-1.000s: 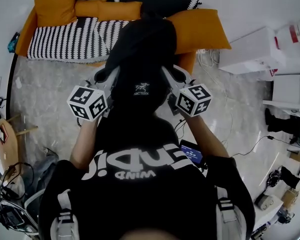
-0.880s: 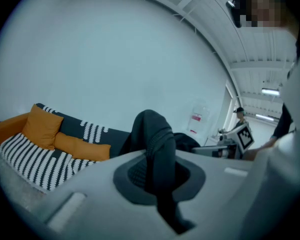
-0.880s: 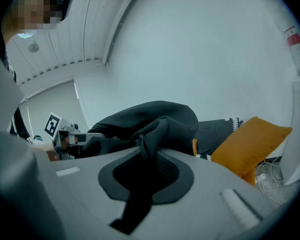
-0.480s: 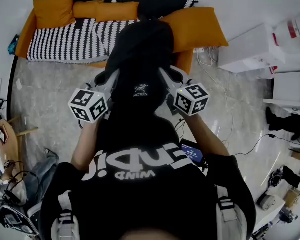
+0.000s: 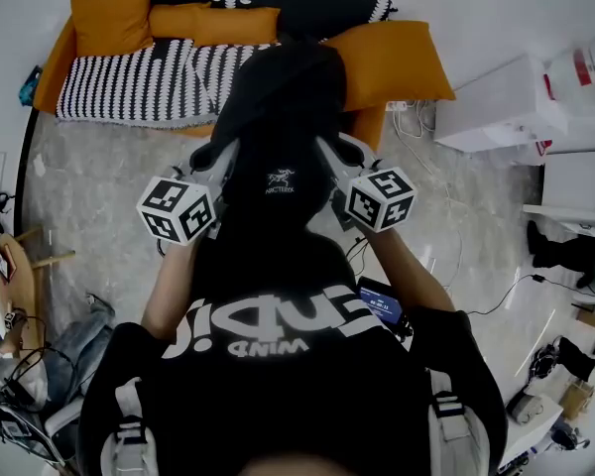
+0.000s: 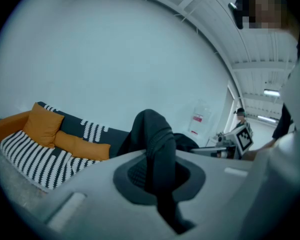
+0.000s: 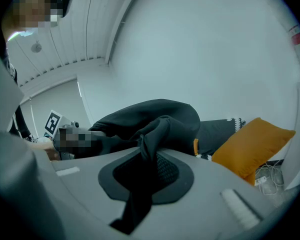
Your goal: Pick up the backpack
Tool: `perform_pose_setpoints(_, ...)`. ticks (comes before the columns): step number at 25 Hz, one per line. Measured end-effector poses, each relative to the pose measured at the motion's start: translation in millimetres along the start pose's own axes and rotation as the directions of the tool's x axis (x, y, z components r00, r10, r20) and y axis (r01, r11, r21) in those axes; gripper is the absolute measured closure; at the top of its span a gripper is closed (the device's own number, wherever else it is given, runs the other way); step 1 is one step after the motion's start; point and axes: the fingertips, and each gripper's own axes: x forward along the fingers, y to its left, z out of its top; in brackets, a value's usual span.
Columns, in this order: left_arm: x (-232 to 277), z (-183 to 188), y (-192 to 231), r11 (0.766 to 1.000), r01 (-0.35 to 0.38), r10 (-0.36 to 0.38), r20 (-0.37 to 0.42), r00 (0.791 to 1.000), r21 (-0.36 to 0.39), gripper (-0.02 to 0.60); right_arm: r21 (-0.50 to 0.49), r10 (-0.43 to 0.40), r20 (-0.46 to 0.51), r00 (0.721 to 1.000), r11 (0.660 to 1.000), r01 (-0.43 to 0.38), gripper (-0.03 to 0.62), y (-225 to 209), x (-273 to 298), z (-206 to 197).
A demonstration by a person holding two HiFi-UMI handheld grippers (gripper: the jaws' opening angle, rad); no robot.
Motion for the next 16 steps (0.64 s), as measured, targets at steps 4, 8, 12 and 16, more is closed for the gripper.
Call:
perform_pose_setpoints(4, 4.3, 3.2, 3.0, 1.0, -0.005, 0.005, -0.001, 1.0, -0.003, 0.572, 0.003, 0.005, -0.002, 1.0, 1.0, -0.005, 0.569, -3.9, 3.9, 3.5)
perform_pose_setpoints(8, 5.2, 2.8, 5.4, 1.0, -0.013, 0.013, 0.0, 1.0, -0.006, 0.574, 0.004, 0.009, -0.005, 1.0, 1.0, -0.009, 0.569, -5.3, 6.6, 3.5)
perform_pose_setpoints(12, 7.9, 3.4, 7.2, 1.0, -0.019, 0.019, 0.0, 1.0, -0.012, 0.574, 0.007, 0.012, -0.007, 1.0, 1.0, -0.012, 0.569, -8.4, 9.0, 4.9)
perform_pose_setpoints(16, 10.1, 5.3, 8.6, 1.0, -0.023, 0.024, 0.001, 1.0, -0.017, 0.574, 0.005, 0.012, -0.009, 1.0, 1.0, -0.012, 0.569, -10.6, 11.1, 7.4)
